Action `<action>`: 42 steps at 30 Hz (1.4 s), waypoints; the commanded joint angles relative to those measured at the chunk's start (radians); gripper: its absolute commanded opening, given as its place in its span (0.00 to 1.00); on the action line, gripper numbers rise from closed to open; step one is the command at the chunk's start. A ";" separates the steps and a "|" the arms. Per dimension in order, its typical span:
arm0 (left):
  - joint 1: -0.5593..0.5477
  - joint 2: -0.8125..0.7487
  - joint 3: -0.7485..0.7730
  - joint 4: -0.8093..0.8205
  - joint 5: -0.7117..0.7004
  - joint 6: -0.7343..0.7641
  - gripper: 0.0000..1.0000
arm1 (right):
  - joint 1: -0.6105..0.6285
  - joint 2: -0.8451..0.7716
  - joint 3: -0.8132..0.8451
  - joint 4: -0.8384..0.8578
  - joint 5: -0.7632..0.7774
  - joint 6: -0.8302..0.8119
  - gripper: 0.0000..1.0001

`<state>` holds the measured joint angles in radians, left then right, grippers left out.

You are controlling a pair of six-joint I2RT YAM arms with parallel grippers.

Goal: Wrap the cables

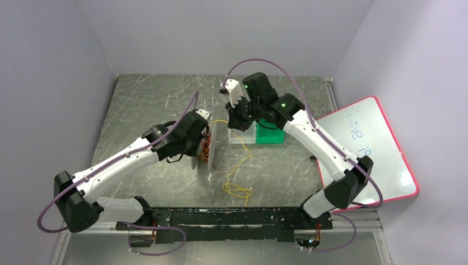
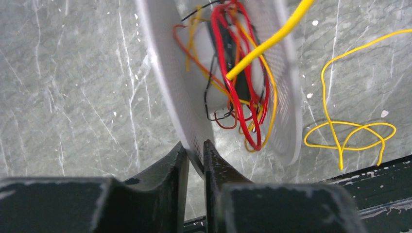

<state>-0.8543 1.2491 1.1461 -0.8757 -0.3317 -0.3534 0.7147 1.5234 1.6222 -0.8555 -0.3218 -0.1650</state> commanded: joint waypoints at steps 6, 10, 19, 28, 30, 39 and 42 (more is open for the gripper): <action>-0.005 0.034 -0.013 0.064 -0.025 0.059 0.07 | 0.000 -0.081 -0.044 0.006 0.032 0.010 0.00; -0.005 0.038 -0.014 0.083 -0.020 0.091 0.07 | 0.000 -0.104 -0.055 -0.002 0.042 0.015 0.00; -0.005 0.045 -0.023 0.124 -0.002 0.175 0.07 | -0.001 -0.116 -0.045 -0.024 0.115 0.004 0.00; -0.005 0.006 -0.045 0.158 0.030 0.203 0.32 | 0.000 -0.074 -0.028 -0.021 0.158 -0.052 0.00; -0.005 -0.001 -0.046 0.159 0.022 0.203 0.35 | -0.001 -0.063 -0.030 -0.020 0.134 -0.064 0.00; -0.005 -0.003 -0.056 0.175 0.006 0.194 0.42 | -0.002 0.008 0.010 -0.007 0.034 -0.073 0.00; -0.005 -0.017 -0.064 0.191 0.015 0.195 0.43 | -0.002 0.034 0.024 -0.012 -0.001 -0.070 0.00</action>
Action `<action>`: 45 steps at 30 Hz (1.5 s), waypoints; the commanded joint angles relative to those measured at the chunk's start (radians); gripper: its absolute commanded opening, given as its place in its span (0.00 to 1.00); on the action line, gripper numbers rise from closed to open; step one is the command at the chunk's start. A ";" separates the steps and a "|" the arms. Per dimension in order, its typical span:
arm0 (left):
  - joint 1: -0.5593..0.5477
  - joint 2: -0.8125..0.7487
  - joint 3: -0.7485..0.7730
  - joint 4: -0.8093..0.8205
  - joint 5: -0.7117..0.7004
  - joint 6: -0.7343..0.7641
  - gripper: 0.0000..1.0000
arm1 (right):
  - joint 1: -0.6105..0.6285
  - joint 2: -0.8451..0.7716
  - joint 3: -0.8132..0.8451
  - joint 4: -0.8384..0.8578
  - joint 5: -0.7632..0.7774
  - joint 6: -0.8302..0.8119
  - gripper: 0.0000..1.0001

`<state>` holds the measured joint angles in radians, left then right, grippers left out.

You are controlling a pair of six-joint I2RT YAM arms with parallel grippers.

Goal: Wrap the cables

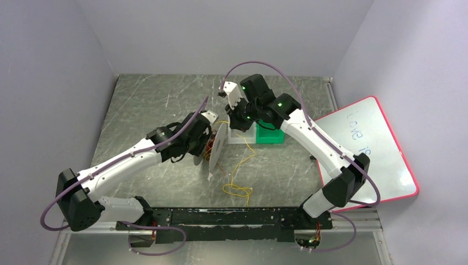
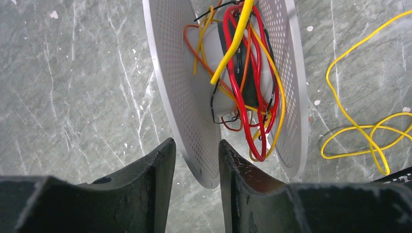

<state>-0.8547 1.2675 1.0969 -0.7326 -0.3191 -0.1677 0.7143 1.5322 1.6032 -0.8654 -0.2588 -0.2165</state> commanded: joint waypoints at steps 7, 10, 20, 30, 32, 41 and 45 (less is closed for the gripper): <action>-0.005 -0.086 -0.039 0.104 0.047 0.012 0.48 | -0.002 0.072 0.069 -0.005 -0.137 -0.008 0.00; -0.005 -0.103 -0.052 0.129 0.049 0.016 0.50 | -0.002 0.099 0.095 -0.032 -0.181 -0.014 0.00; -0.003 -0.112 -0.076 0.148 0.052 0.026 0.52 | 0.005 0.132 0.085 -0.078 -0.220 -0.024 0.00; -0.003 -0.104 -0.091 0.173 0.063 0.038 0.53 | 0.014 0.188 0.124 -0.105 -0.233 -0.012 0.00; -0.003 -0.095 -0.092 0.176 0.060 0.040 0.53 | 0.018 0.199 0.132 -0.110 -0.239 -0.011 0.00; -0.004 -0.071 -0.104 0.189 0.046 0.043 0.50 | 0.025 0.221 0.149 -0.120 -0.258 -0.012 0.00; -0.004 -0.063 -0.104 0.188 0.040 0.043 0.46 | 0.026 0.233 0.157 -0.122 -0.263 -0.013 0.00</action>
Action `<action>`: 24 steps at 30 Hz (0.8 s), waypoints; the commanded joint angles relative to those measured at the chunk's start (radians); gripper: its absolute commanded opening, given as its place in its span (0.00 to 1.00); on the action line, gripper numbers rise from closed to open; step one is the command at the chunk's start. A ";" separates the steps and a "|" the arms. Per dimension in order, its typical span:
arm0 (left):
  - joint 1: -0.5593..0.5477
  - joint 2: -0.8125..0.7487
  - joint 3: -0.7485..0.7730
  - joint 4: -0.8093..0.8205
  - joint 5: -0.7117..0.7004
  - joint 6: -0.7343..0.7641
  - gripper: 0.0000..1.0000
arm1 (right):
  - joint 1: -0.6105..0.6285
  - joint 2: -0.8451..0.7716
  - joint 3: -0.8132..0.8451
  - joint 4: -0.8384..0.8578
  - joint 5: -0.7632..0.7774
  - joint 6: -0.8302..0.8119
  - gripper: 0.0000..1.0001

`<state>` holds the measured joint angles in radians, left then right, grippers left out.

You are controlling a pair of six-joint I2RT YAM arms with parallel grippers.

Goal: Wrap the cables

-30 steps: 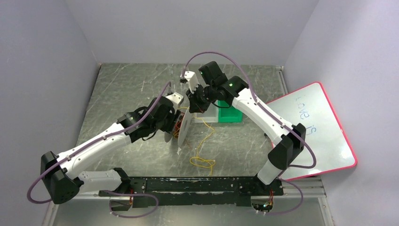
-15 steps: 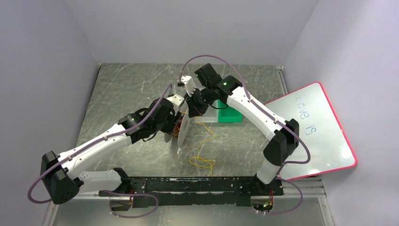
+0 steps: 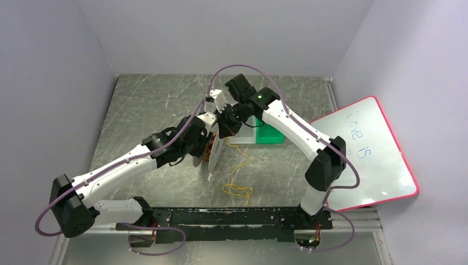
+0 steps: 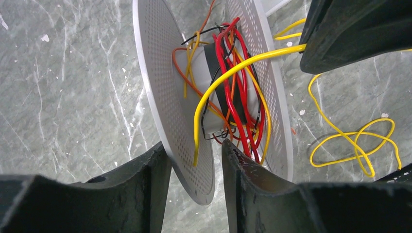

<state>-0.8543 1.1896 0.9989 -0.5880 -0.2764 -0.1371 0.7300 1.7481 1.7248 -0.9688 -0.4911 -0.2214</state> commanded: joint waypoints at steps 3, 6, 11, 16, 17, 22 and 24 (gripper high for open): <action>-0.003 0.019 -0.008 0.045 -0.003 0.012 0.43 | 0.010 0.025 0.040 -0.019 -0.032 -0.009 0.00; -0.004 0.025 -0.008 0.044 -0.007 0.013 0.38 | 0.012 0.030 0.042 -0.021 -0.036 -0.009 0.00; -0.004 0.038 -0.005 0.038 -0.011 0.011 0.33 | 0.011 0.031 0.039 -0.019 -0.040 -0.009 0.00; -0.003 0.040 -0.006 0.040 -0.003 0.013 0.28 | 0.013 0.034 0.039 -0.016 -0.046 -0.010 0.00; -0.003 0.039 -0.008 0.041 -0.003 0.013 0.26 | 0.013 0.036 0.041 -0.017 -0.046 -0.009 0.00; -0.003 0.042 -0.009 0.043 0.002 0.016 0.09 | 0.015 0.039 0.040 -0.012 -0.052 -0.005 0.00; -0.003 0.043 -0.009 0.042 0.006 0.016 0.07 | 0.018 0.040 0.039 -0.009 -0.051 0.001 0.00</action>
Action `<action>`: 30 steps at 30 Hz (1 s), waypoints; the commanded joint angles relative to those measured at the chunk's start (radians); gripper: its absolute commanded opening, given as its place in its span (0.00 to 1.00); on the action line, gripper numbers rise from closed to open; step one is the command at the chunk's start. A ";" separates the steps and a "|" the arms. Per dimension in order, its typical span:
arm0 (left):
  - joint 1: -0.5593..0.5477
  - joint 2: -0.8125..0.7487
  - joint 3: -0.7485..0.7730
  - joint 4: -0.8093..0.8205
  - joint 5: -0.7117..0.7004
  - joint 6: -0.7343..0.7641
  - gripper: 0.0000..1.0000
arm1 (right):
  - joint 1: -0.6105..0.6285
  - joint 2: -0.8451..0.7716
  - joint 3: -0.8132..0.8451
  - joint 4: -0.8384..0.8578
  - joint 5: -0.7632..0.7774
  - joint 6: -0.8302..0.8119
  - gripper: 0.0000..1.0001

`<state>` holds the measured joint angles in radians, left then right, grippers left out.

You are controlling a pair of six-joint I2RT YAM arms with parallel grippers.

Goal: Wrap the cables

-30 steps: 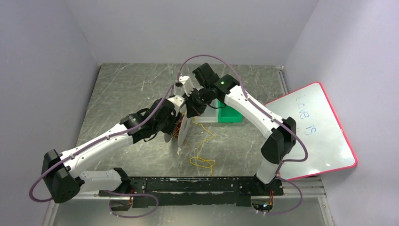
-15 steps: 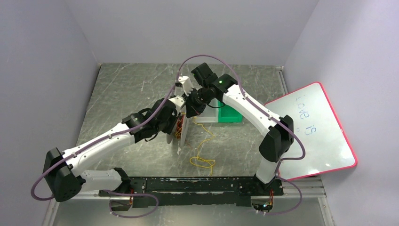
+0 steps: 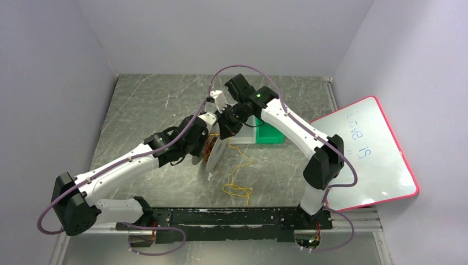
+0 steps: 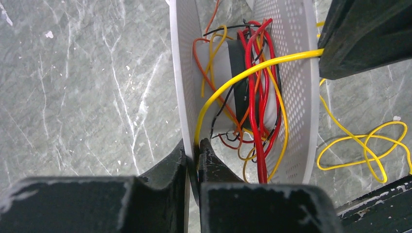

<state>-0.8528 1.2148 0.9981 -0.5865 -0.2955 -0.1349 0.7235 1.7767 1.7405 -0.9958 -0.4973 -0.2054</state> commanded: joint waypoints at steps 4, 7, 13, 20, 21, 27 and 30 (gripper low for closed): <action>-0.005 0.014 -0.007 0.037 0.024 0.014 0.07 | 0.029 0.009 0.018 0.039 -0.034 0.006 0.00; -0.005 0.005 -0.009 0.037 0.021 0.017 0.07 | 0.030 0.001 0.009 0.064 -0.020 0.029 0.10; -0.005 -0.014 -0.003 0.030 0.013 0.018 0.07 | 0.034 -0.023 -0.008 0.111 0.032 0.072 0.22; -0.005 -0.013 0.001 0.013 -0.001 0.003 0.07 | 0.032 -0.074 -0.024 0.162 0.119 0.100 0.33; -0.005 -0.014 0.001 0.012 -0.003 0.002 0.07 | 0.032 -0.086 -0.028 0.170 0.133 0.103 0.34; -0.005 -0.011 0.010 -0.002 -0.003 -0.011 0.07 | 0.031 -0.195 -0.103 0.246 0.232 0.130 0.42; -0.005 -0.009 0.019 -0.007 0.001 -0.022 0.07 | 0.030 -0.283 -0.174 0.308 0.278 0.156 0.45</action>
<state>-0.8547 1.2053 0.9974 -0.5880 -0.3061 -0.1501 0.7403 1.6089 1.6306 -0.8040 -0.2821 -0.0776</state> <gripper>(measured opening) 0.103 0.439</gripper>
